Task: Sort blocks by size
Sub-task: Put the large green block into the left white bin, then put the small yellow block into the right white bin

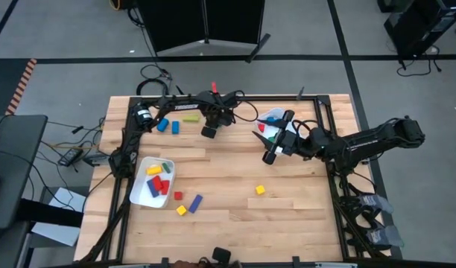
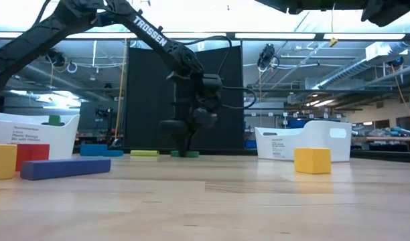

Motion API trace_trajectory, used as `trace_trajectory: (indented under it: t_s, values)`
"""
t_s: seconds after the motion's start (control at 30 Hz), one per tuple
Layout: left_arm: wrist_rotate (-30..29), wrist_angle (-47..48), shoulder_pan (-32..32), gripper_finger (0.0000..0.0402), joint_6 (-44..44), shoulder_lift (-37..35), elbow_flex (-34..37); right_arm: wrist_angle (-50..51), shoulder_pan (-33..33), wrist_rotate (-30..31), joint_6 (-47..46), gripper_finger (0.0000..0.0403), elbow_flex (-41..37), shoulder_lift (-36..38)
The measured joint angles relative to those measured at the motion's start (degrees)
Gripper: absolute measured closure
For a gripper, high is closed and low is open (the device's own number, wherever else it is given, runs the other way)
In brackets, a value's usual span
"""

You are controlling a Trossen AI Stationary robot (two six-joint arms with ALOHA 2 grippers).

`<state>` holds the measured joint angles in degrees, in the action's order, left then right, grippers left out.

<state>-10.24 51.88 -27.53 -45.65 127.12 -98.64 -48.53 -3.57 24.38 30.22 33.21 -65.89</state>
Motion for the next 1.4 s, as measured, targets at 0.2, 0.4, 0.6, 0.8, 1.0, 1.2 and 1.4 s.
trace_trajectory:
  t_s: [0.2, 0.4, 0.6, 0.8, 1.0, 1.2, 1.4]
  values:
    - [11.68, 6.31, 1.03, 0.0305, 8.58, -7.31, -2.59, 5.32, -0.51, -0.09, -2.2, 0.0214, 0.04, 0.7]
    - [9.78, 13.34, 8.25, 0.0305, 18.43, -26.85, 4.24, 13.46, -1.29, -5.24, -8.22, 0.0215, 0.04, 0.41]
    - [5.22, 22.53, 20.53, 0.0305, 41.16, -48.28, 18.89, 23.45, -1.45, -11.46, -20.12, 0.0205, 0.54, -3.47]
    - [5.37, 22.37, 34.98, 0.0305, 67.0, -60.31, 36.9, 38.82, -4.55, -12.25, -27.13, 0.0178, 3.93, -11.3]
    - [8.1, 23.08, 45.39, 0.0305, 82.16, -61.79, 46.66, 61.41, -7.72, -13.42, -31.14, 0.0143, 11.39, -15.59]
    - [11.65, 19.57, 52.09, 0.0188, 90.48, -61.78, 51.33, 70.9, -8.39, -17.9, -32.46, 0.0116, 14.03, -19.19]
    - [8.47, 12.93, 57.69, 0.0059, 96.0, -61.85, 48.75, 70.47, -9.41, -23.63, -33.21, 0.0114, 13.99, -24.12]
